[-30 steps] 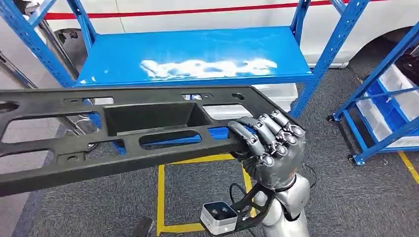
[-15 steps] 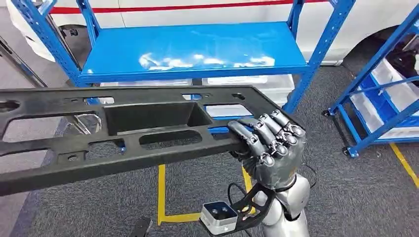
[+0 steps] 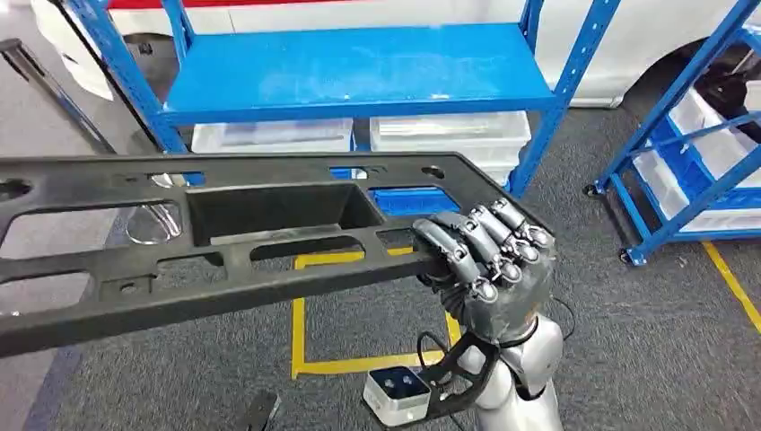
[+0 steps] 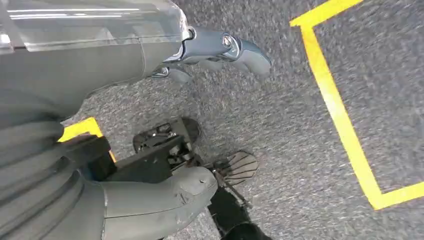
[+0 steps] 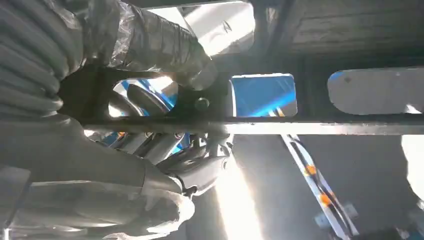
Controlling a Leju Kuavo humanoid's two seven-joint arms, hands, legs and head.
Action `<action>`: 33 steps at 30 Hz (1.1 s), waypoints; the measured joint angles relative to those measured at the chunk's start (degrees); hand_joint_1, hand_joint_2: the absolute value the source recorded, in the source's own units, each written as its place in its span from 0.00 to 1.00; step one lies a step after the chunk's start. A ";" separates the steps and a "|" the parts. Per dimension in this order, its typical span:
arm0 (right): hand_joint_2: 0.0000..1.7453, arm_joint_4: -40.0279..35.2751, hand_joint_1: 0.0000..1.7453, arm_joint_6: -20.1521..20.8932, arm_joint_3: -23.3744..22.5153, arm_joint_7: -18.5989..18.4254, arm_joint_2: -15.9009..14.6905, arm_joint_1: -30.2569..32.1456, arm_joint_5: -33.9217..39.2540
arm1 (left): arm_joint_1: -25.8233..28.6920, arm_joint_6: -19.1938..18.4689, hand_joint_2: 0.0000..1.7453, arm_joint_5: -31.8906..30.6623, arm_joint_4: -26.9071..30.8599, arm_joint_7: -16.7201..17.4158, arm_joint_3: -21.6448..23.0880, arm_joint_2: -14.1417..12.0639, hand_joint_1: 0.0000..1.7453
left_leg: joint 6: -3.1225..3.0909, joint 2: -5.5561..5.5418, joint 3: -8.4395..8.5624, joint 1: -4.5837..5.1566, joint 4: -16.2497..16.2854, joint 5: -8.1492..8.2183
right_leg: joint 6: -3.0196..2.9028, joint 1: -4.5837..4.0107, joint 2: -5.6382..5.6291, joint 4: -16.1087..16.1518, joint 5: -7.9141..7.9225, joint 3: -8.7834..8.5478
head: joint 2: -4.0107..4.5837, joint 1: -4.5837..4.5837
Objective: Take the parts from the cabinet and place them on the table.
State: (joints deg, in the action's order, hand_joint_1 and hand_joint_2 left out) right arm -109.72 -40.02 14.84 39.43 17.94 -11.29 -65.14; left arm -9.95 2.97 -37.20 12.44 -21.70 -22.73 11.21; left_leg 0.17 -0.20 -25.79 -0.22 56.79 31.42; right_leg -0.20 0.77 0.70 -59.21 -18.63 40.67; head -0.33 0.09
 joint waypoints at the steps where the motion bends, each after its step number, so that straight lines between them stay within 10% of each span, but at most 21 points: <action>1: 1.00 0.00 1.00 0.00 0.02 0.02 0.00 -0.01 0.02 | 0.06 0.00 1.00 0.00 0.00 0.04 0.00 -0.02 0.00 | -0.46 0.00 -0.28 0.17 0.24 -0.42 | 0.38 0.08 0.00 0.41 0.76 -0.07 | 0.00 0.00; 2: 1.00 0.02 1.00 0.00 0.07 0.00 -0.02 -0.01 0.00 | 0.16 0.00 1.00 0.00 -0.02 0.04 0.00 -0.02 0.00 | -1.05 0.11 -0.73 -0.11 -0.18 -1.43 | 0.87 -0.12 -0.12 0.84 1.35 0.18 | 0.00 -0.04; 6: 1.00 0.02 1.00 0.00 0.09 0.00 -0.13 -0.02 -0.04 | -0.12 0.00 1.00 0.04 0.00 0.07 0.00 0.00 0.00 | -2.61 0.77 -4.37 -0.07 -0.20 -4.79 | 1.16 0.14 -0.52 -11.35 -12.38 3.57 | 0.00 -0.09; 7: 1.00 0.04 1.00 0.00 0.11 0.00 -0.13 -0.02 -0.06 | -0.10 0.00 1.00 0.02 -0.02 0.07 0.00 0.00 0.00 | -2.61 0.83 -5.39 0.06 -0.12 -5.60 | 1.31 0.15 -0.54 -15.27 -13.59 4.10 | 0.00 -0.02; 9: 1.00 0.04 1.00 0.00 0.11 0.00 -0.15 -0.02 -0.06 | -0.10 0.00 1.00 0.04 -0.02 0.07 0.00 0.00 0.00 | -2.39 0.89 -7.75 0.22 0.20 -7.09 | 1.35 0.16 -0.54 -18.18 -10.67 2.87 | 0.00 -0.04; 11: 1.00 0.04 1.00 0.00 0.17 0.00 -0.13 -0.05 -0.13 | -0.15 0.00 1.00 0.04 -0.02 0.07 0.00 0.00 0.00 | -2.07 0.87 -9.97 0.23 0.82 -8.29 | 1.01 0.16 -0.53 -12.74 -7.55 -2.93 | 0.00 -0.04; 13: 1.00 0.02 1.00 0.00 0.37 0.00 -0.11 -0.15 -0.20 | -0.22 0.00 1.00 0.04 0.00 0.04 0.00 0.02 0.00 | -1.56 0.71 -11.26 0.48 1.87 -8.98 | 0.49 -0.33 -0.57 -1.94 -11.53 -11.36 | 0.00 -0.07; 14: 1.00 0.02 1.00 0.00 0.39 0.00 -0.11 -0.17 -0.22 | -0.21 0.00 1.00 0.04 0.00 0.04 0.00 0.02 0.00 | -1.20 0.75 -11.38 0.45 1.94 -9.39 | 0.14 -0.37 -0.60 0.30 -12.73 -12.34 | 0.00 0.02; 17: 1.00 0.04 1.00 0.00 0.39 0.00 -0.13 -0.18 -0.24 | -0.09 0.00 1.00 0.04 0.00 0.02 0.00 0.00 0.00 | 0.00 0.72 -11.90 0.17 1.50 -11.02 | -1.18 -0.52 -0.59 0.36 -10.99 -11.13 | 0.00 -0.04; 22: 1.00 0.06 1.00 0.00 0.42 0.00 -0.07 -0.22 -0.24 | -0.02 -0.09 1.00 0.04 0.00 0.02 0.00 0.00 0.00 | 1.22 0.58 -16.17 -0.42 15.94 2.17 | -2.47 -0.49 -0.05 0.44 -7.42 -6.95 | 0.00 0.02; 24: 1.00 0.11 1.00 0.00 0.42 0.00 -0.09 -0.22 -0.28 | 0.01 -0.09 1.00 0.04 0.00 0.02 -0.02 0.00 0.00 | 1.35 0.58 -15.23 -0.45 18.86 0.43 | -2.29 -0.47 -0.02 0.26 -5.95 -4.98 | 0.00 0.00; 27: 1.00 0.13 1.00 0.00 0.42 0.00 -0.07 -0.25 -0.61 | -0.15 -0.13 1.00 0.04 0.00 0.04 0.00 0.00 0.00 | 1.23 0.56 -6.18 -0.50 8.23 -4.21 | -1.78 -0.37 -0.04 -0.31 -4.12 -2.42 | 0.00 0.02; 29: 1.00 0.13 1.00 0.00 0.52 0.00 0.00 -0.32 -0.89 | -0.48 -0.15 1.00 0.07 0.00 0.00 0.00 0.00 0.00 | 0.46 0.29 -1.06 -0.12 -0.11 -0.90 | -1.05 -0.61 -0.03 -0.64 -3.26 -1.83 | 0.00 -0.04; 33: 1.00 0.28 1.00 0.00 0.83 0.00 -0.06 -0.46 -0.89 | -0.33 -0.20 1.00 0.09 -0.02 -0.07 -0.02 0.09 0.00 | -1.34 0.64 -2.63 -0.36 -0.33 -3.12 | 0.30 -0.41 -0.04 -0.29 -1.91 -1.43 | 0.00 -0.02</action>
State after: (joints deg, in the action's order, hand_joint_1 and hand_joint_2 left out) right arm -109.44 -40.02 15.67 39.43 17.88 -11.75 -66.03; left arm -10.29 2.78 -37.11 12.41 -21.77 -22.75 11.30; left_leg -1.17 0.44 -28.42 -0.58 56.46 28.31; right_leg 0.11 0.37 0.67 -59.50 -20.54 39.25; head -0.33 0.07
